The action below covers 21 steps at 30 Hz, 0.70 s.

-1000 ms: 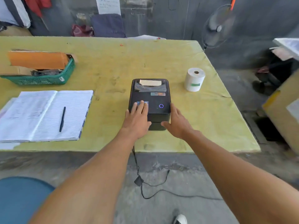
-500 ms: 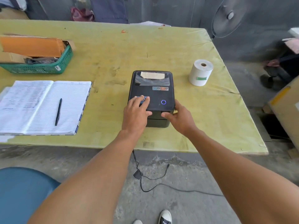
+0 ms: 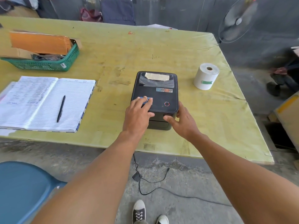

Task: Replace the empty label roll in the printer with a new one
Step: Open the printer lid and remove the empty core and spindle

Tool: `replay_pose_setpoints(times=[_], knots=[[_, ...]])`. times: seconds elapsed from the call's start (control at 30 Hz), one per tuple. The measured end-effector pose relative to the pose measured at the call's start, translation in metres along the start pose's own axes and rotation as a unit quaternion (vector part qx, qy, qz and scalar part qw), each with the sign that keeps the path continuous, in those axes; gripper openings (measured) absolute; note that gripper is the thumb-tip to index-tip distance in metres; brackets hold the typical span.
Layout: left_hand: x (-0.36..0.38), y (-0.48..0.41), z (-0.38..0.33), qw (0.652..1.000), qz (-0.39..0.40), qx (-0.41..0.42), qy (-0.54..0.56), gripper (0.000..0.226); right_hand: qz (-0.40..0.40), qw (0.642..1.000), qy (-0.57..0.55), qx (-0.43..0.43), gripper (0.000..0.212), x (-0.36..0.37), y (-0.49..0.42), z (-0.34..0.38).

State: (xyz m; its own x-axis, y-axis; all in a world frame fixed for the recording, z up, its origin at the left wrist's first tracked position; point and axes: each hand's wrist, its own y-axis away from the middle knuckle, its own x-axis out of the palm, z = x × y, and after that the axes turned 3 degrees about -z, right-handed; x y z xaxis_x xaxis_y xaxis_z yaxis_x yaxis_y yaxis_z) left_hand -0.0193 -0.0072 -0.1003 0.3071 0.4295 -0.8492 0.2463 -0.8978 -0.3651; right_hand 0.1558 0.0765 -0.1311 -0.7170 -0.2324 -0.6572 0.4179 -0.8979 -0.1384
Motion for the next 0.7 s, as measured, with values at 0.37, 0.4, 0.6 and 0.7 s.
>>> replay_pose_setpoints(times=[0.37, 0.4, 0.6, 0.7], knots=[[-0.024, -0.017, 0.001, 0.999, -0.010, 0.030, 0.010, 0.049, 0.002, 1.000, -0.029, 0.012, 0.064, -0.016, -0.007, 0.018], [-0.028, -0.022, 0.000, 0.999, -0.022, 0.028, 0.018, 0.048, -0.009, 0.999, -0.034, 0.019, 0.062, -0.020, -0.012, 0.024], [-0.050, -0.074, -0.020, 0.964, -0.127, -0.166, 0.165, 0.069, -0.052, 0.996, -0.034, 0.066, 0.059, -0.052, -0.058, 0.066], [-0.055, -0.100, -0.024, 0.926, -0.150, -0.244, 0.247, 0.075, -0.049, 0.993, -0.028, 0.108, 0.072, -0.067, -0.085, 0.081]])
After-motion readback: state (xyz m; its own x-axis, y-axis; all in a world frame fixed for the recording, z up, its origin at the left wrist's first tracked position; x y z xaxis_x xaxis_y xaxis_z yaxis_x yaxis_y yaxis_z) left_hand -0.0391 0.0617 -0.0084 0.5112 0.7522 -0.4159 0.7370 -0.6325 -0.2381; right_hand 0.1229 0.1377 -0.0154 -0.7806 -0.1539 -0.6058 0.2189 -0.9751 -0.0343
